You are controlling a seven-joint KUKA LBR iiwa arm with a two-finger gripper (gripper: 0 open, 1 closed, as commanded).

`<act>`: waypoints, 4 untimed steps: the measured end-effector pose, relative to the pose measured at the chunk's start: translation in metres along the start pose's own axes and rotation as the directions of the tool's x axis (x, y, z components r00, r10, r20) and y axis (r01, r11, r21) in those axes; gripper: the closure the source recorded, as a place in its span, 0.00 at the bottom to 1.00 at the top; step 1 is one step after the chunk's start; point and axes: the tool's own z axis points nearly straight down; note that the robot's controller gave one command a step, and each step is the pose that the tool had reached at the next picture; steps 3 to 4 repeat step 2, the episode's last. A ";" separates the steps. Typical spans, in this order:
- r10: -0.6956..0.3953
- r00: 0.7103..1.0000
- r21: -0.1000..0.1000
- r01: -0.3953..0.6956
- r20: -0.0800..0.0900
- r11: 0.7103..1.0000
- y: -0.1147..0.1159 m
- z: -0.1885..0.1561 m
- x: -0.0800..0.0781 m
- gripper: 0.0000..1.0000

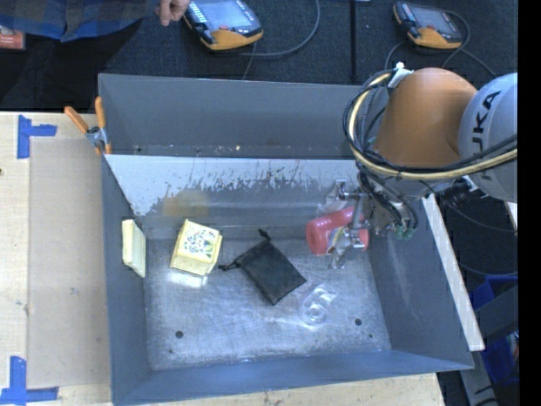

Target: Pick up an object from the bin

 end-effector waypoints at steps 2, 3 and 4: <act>0.007 1.000 -0.001 -0.007 -0.003 1.000 -0.009 -0.039 -0.012 1.00; 0.007 1.000 -0.001 -0.007 -0.003 1.000 -0.009 -0.039 -0.012 1.00; 0.007 1.000 -0.001 -0.007 -0.003 1.000 -0.009 -0.039 -0.012 1.00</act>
Offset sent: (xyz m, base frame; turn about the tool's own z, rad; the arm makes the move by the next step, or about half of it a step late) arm 0.0170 -0.0132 0.0543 0.0078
